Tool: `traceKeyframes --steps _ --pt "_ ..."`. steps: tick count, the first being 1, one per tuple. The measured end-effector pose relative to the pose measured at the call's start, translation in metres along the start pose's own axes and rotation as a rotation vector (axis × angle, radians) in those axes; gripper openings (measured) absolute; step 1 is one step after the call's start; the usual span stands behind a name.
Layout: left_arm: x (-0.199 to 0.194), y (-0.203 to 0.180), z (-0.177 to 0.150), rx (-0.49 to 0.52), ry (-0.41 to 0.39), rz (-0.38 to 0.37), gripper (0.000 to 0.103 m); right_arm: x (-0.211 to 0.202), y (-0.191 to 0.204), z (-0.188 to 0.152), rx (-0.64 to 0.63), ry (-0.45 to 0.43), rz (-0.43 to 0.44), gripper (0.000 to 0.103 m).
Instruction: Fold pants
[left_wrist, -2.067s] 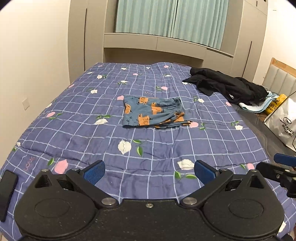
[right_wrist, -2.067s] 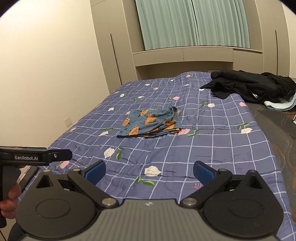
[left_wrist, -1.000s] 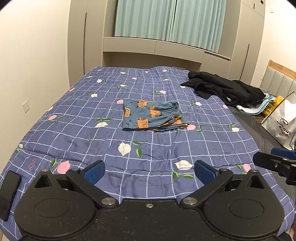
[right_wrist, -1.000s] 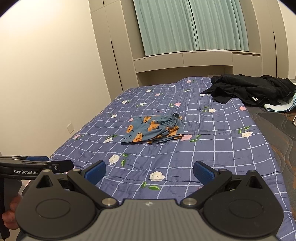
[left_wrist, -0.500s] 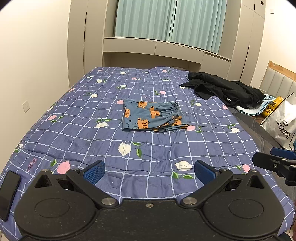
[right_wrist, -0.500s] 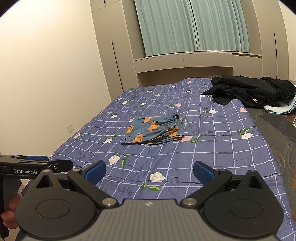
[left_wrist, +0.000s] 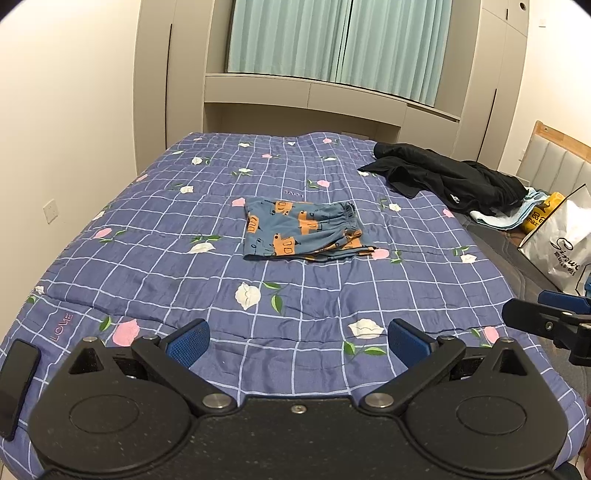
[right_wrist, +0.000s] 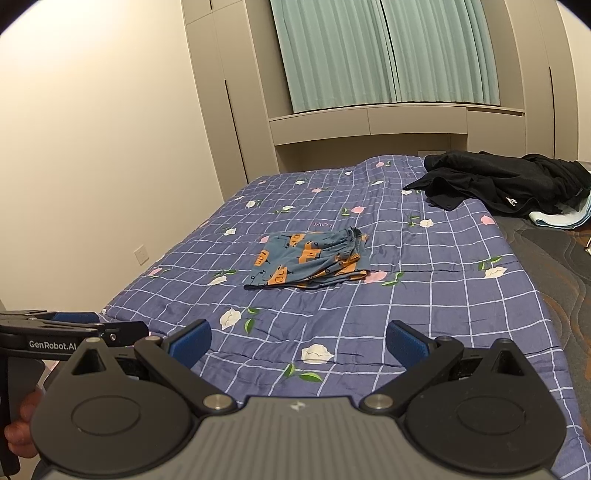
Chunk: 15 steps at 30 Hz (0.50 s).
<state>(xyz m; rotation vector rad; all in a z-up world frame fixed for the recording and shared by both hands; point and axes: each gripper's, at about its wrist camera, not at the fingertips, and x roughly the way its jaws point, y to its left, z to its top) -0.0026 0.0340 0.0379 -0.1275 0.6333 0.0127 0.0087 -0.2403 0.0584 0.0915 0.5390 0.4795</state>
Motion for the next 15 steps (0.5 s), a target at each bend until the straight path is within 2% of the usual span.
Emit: traceKeyframes --steps 15 --pt "-0.0019 -0.0011 -0.0017 0.014 -0.011 -0.011 0.102 0.0005 0.0 0.0001 0.0 0.001 0.001 0.103"
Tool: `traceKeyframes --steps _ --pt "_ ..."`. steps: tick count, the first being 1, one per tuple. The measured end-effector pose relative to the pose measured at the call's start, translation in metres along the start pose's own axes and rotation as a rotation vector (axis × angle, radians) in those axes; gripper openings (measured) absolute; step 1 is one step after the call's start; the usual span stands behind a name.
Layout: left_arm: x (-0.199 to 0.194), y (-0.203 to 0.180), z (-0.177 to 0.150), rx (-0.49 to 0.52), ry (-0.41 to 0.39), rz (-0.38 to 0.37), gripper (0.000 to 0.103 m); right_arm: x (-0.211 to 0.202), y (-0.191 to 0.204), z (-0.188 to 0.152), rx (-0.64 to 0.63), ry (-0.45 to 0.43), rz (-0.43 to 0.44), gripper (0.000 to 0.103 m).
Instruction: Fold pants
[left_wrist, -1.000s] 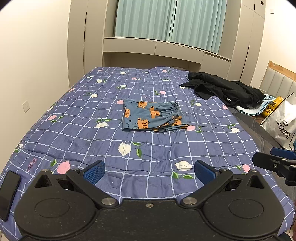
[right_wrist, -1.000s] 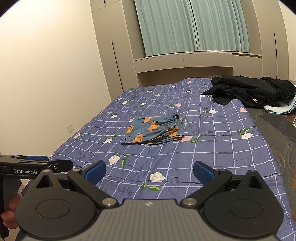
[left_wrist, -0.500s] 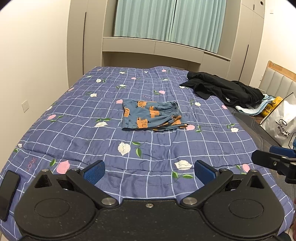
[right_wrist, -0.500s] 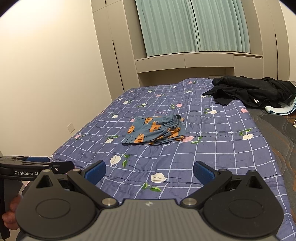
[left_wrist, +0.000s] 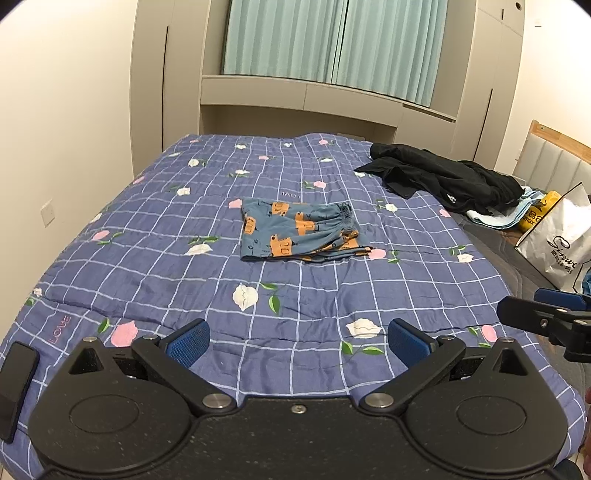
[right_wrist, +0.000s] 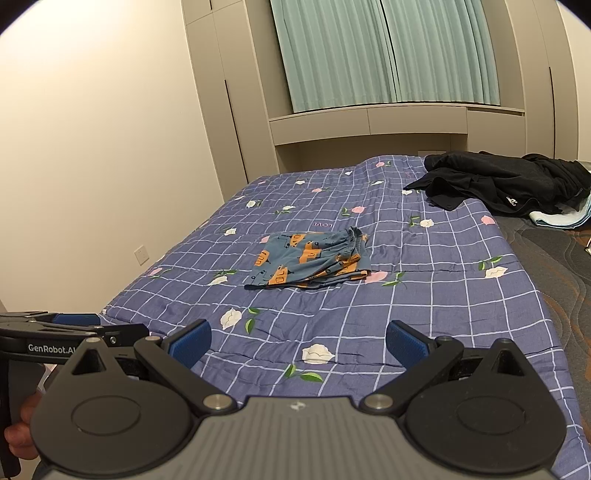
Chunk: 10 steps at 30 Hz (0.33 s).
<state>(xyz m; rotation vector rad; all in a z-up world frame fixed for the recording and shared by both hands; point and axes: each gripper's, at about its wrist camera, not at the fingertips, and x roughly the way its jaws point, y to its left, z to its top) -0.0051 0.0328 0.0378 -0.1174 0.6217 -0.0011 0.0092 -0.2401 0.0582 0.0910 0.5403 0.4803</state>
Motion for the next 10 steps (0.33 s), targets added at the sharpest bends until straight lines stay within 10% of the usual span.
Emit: traceKeyframes --steps 10 --pt "-0.0029 -0.002 -0.003 -0.007 -0.031 -0.032 0.102 0.0002 0.0012 -0.0015 0.007 0.004 -0.003 0.103"
